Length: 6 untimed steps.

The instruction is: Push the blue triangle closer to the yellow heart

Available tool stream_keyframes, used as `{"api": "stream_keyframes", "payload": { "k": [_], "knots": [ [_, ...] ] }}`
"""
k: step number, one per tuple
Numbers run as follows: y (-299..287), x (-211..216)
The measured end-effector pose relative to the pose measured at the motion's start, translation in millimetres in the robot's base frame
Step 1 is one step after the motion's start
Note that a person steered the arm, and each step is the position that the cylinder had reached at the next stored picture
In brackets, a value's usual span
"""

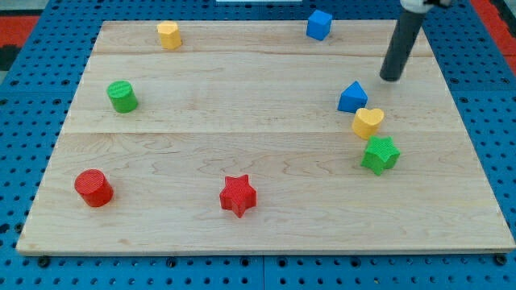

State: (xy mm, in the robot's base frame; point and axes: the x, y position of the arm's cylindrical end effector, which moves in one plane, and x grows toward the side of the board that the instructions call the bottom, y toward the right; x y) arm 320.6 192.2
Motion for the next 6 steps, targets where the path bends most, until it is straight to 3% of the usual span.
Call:
{"api": "stream_keyframes", "payload": {
  "k": [1, 2, 3, 6],
  "knots": [
    [-69.2, 8.1],
    [-81.2, 49.3],
    [-81.1, 70.5],
    [-57.5, 72.3]
  ]
}}
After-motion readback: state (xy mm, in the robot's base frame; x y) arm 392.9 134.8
